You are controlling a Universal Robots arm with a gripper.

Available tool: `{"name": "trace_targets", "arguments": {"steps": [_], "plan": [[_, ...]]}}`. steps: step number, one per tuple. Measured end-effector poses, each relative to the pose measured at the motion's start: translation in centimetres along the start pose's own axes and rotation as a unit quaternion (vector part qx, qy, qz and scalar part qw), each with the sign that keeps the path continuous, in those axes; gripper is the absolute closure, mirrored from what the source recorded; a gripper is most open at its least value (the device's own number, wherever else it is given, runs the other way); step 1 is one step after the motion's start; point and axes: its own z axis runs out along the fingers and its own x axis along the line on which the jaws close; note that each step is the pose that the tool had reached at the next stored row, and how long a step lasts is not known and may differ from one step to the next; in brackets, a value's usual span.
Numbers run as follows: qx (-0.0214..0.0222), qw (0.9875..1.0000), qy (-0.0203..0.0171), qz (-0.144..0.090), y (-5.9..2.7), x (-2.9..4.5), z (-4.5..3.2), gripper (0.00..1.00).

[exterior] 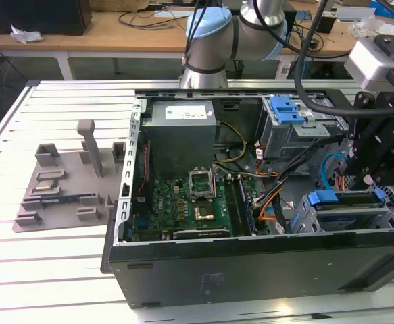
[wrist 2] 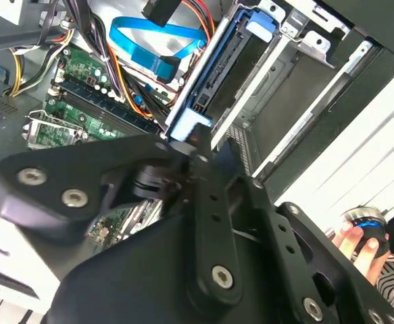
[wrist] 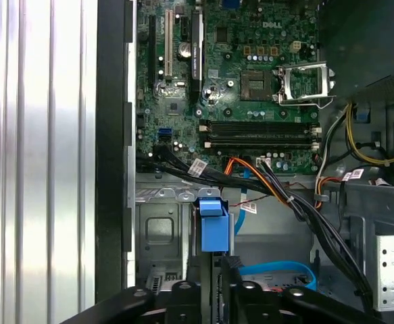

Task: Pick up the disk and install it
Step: 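Insert the disk into the insertion slot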

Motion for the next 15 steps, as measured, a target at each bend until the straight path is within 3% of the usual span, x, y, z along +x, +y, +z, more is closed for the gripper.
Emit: {"name": "trace_targets", "arguments": {"steps": [3,7,15], "plan": [[0.0000,1.0000,0.0000,0.000,0.00,0.00,0.01,0.88],[0.0000,1.0000,0.0000,0.000,0.00,0.00,0.03,0.89],[-0.0015,1.0000,0.0002,0.000,-2.29,-0.32,1.85,0.89]]}}
